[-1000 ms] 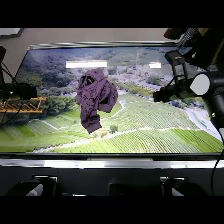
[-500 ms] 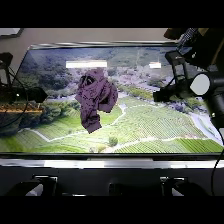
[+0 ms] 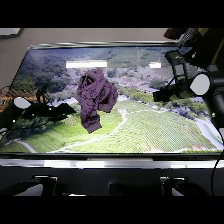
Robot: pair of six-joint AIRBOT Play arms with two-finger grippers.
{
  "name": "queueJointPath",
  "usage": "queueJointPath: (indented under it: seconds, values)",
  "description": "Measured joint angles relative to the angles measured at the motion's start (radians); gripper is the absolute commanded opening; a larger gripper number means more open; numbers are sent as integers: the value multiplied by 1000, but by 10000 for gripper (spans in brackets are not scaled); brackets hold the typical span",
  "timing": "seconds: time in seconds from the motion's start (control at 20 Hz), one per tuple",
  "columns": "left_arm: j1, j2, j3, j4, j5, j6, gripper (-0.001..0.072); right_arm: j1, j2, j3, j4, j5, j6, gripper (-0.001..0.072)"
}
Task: Fold the clothes and pants, and hang the long-sleeved shirts on hangers.
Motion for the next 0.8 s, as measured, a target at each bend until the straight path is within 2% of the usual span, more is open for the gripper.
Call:
queueJointPath:
  seconds: [0.15, 0.35, 0.4, 0.45, 0.5, 0.55, 0.6, 0.65, 0.75, 0.8]
  values:
    - [-23, -94, -14, -165, 47, 76, 698, 0, 0, 0, 0, -16, -3, 48]
    - [-67, -187, -21, -269, 81, 117, 660, 0, 0, 0, 1, -68, -3, 48]
    - [-76, -201, -21, -283, 89, 121, 487, 0, 0, 0, 1, -84, -3, 48]
    - [-84, -212, -22, -293, 99, 124, 155, 0, 0, 0, 1, -103, -3, 48]
    - [-90, -220, -22, -299, 106, 127, 22, 0, 0, 0, 2, -119, -3, 81]
    - [-93, -226, -22, -304, 108, 131, 23, 0, 0, 0, 5, -132, 2, 212]
    - [-95, -230, -22, -310, 110, 135, 23, 0, -3, 0, 8, -146, 7, 511]
    - [-95, -233, -22, -312, 113, 135, 23, 0, -10, 0, 11, -158, 30, 616]
    - [-92, -235, -22, -315, 114, 135, 23, 0, -49, 0, 17, -171, 133, 621]
    - [-88, -235, -22, -319, 115, 136, 23, 0, -82, 0, 31, -175, 193, 647]
